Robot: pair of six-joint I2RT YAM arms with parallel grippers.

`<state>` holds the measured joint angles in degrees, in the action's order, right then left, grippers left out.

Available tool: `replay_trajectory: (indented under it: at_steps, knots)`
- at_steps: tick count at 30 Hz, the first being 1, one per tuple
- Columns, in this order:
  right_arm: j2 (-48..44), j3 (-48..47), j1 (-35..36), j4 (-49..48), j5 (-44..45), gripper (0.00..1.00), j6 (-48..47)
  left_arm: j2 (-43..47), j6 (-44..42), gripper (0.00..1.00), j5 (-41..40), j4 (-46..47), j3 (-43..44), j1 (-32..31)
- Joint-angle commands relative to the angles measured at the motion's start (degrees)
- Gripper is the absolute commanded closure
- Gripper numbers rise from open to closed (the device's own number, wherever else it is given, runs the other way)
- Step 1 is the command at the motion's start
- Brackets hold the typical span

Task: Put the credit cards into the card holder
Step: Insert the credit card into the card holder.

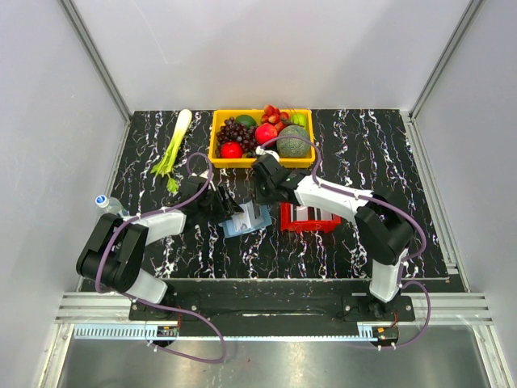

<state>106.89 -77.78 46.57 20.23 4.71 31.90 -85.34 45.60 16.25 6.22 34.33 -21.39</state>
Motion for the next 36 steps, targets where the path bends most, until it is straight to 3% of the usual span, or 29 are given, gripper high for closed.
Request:
replay_trajectory:
  at_steps: [1,8,22,36]
  knots:
    - [-0.5,0.4,-1.0,0.8,4.2,1.00,-1.7,-0.8,1.1,0.39,2.4,2.0,-0.8,-0.4]
    - [1.3,1.2,-1.2,2.0,4.4,1.00,-1.7,-0.9,2.5,0.40,4.5,4.5,-0.3,-0.3]
    - [3.3,2.0,-1.1,2.0,3.1,1.00,-1.0,1.3,-2.5,0.40,-6.5,-7.6,3.8,-3.0]
    - [3.6,1.5,-1.1,2.0,1.8,1.00,-1.1,2.7,-4.5,0.39,-8.0,-11.7,5.8,-3.7]
